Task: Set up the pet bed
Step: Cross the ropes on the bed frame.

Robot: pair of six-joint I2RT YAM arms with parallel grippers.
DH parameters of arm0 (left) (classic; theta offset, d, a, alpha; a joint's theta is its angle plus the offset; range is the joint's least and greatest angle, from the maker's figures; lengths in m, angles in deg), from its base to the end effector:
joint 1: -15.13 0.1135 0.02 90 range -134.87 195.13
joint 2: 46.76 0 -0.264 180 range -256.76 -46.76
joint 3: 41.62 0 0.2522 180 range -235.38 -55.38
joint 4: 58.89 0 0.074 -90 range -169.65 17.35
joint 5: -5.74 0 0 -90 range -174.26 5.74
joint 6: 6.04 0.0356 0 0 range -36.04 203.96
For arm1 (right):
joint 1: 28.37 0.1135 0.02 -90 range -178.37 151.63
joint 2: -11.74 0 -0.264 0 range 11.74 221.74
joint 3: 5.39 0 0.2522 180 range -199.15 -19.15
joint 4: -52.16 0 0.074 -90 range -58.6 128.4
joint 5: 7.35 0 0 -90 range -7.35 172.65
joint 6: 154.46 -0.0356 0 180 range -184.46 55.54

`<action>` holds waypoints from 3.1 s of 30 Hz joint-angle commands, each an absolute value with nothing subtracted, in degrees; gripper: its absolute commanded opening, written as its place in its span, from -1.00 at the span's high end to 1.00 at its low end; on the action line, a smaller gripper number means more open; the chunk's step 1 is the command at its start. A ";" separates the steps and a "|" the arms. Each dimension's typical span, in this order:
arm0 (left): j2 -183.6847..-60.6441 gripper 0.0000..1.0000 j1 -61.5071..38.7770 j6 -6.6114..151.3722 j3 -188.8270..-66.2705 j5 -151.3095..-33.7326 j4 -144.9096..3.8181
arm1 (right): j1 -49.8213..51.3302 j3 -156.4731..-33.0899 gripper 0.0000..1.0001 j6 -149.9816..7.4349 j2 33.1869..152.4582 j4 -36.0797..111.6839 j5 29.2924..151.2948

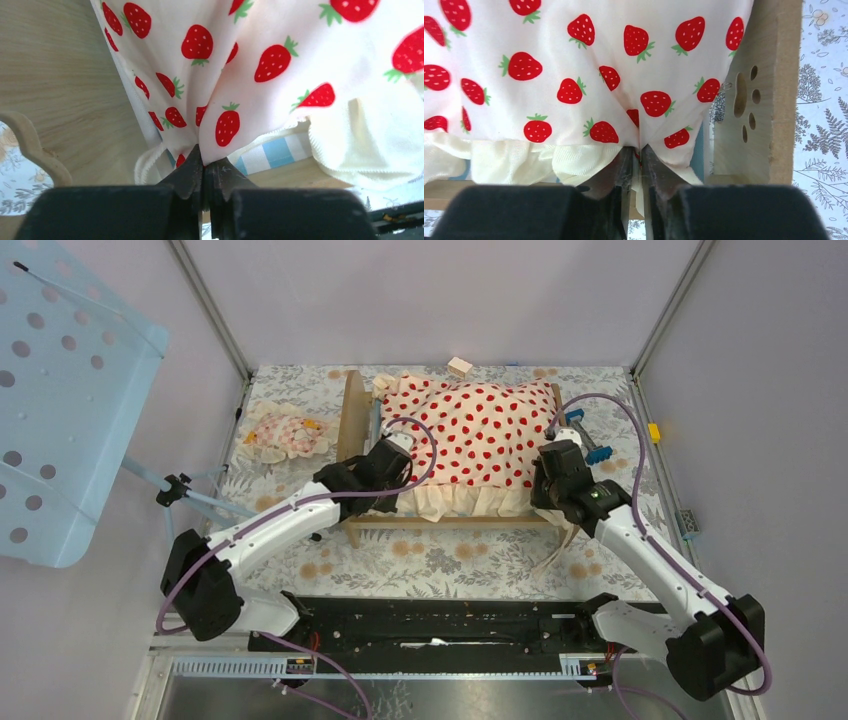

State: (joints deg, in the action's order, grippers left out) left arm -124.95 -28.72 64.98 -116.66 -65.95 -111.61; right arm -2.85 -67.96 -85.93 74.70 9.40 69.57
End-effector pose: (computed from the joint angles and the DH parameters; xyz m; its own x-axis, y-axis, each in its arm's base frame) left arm 0.2084 -0.1847 0.2688 -0.7371 0.2799 -0.6151 0.3076 0.9494 0.0634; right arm 0.2124 0.0924 0.2726 -0.6734 0.0736 -0.7356 -0.0260 0.9921 0.1230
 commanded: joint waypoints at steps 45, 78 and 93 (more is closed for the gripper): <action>-128.94 1.00 -22.53 61.91 -143.17 -91.22 -124.12 | -2.46 -61.28 -0.38 -80.62 48.99 34.83 95.13; -134.99 1.00 -18.36 65.17 -151.80 -99.80 -126.43 | 38.16 -54.68 0.20 -90.83 94.25 100.72 55.37; -134.65 1.00 -18.35 64.67 -151.03 -100.96 -126.05 | 38.16 -58.48 0.24 -93.43 103.35 106.15 49.41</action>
